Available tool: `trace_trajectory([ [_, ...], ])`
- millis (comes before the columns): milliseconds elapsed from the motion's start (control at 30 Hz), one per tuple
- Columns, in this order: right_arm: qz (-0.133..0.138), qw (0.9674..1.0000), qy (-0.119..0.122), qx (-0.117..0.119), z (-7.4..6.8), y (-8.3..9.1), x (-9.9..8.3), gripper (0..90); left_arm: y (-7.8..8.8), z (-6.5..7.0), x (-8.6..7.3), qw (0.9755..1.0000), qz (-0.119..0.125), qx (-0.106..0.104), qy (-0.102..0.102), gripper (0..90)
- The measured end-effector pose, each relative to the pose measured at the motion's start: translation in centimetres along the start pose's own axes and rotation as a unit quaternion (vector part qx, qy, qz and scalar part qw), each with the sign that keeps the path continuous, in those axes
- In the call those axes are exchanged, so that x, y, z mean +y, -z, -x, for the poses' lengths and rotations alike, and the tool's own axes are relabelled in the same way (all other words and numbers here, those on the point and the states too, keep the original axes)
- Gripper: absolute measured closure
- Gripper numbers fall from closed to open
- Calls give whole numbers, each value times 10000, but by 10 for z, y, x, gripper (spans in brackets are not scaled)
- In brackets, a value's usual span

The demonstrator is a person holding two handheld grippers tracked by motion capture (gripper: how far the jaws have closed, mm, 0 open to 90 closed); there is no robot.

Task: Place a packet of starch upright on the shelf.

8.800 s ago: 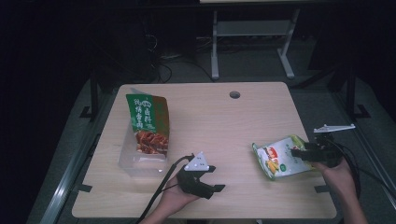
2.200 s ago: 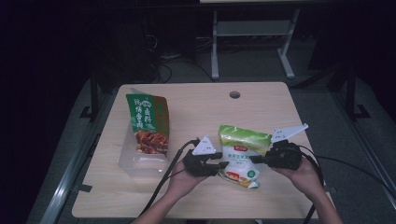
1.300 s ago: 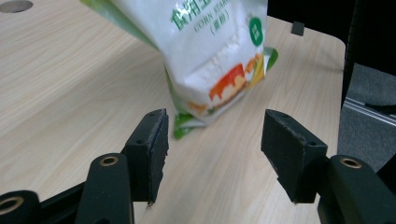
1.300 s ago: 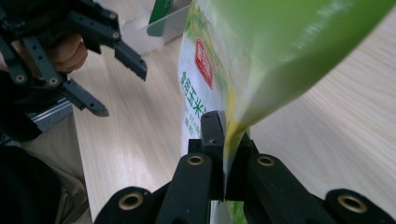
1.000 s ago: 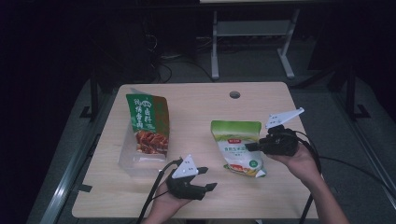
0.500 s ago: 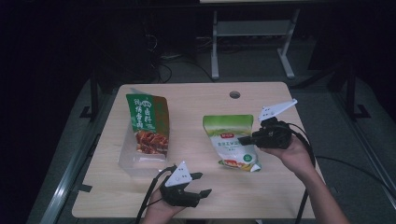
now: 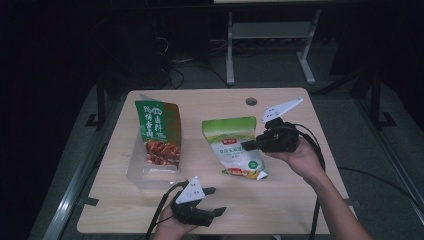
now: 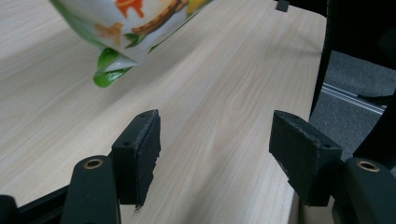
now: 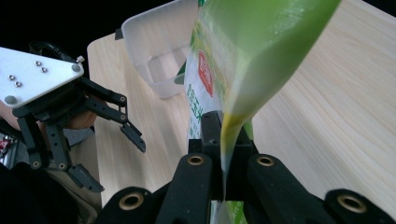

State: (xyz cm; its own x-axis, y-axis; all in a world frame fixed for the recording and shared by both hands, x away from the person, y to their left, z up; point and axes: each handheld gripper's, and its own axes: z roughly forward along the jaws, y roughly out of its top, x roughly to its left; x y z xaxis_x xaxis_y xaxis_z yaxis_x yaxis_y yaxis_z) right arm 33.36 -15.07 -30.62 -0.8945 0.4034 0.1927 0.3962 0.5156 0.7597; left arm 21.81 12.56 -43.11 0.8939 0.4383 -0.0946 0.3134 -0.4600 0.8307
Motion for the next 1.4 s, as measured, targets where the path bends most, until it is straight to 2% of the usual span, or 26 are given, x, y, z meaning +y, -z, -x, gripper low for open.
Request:
trace_trajectory([
  [333,-50,9997,231,103,-8,-14,25,896,2,1,-3,9999,110,-44,4,332],
  [600,26,9993,295,218,-14,-20,42,896,3,3,-4,9998,29,-112,-146,327],
  [733,-8,9989,408,228,-15,-23,49,895,3,4,-4,9998,94,-137,-67,326],
  [800,-6,9984,507,236,-17,-26,54,895,4,3,-4,9998,54,-129,-106,326],
  [833,-30,9986,459,265,-19,-27,56,895,4,3,-4,9998,44,-128,-116,326],
  [967,-36,9979,581,296,-22,-30,65,895,5,3,-6,9998,37,-140,-104,327],
  [1033,-39,9977,604,307,-25,-31,71,895,5,5,-6,9998,94,-159,-4,326],
  [1133,-48,9976,604,347,-30,-34,81,896,7,4,-6,9998,8,-143,-145,325],
  [1333,-54,9958,811,421,-36,-44,96,895,8,5,-6,9998,69,-155,-103,317],
  [1400,-78,9954,834,465,-39,-48,101,895,9,4,-6,9998,60,-133,-155,317],
])
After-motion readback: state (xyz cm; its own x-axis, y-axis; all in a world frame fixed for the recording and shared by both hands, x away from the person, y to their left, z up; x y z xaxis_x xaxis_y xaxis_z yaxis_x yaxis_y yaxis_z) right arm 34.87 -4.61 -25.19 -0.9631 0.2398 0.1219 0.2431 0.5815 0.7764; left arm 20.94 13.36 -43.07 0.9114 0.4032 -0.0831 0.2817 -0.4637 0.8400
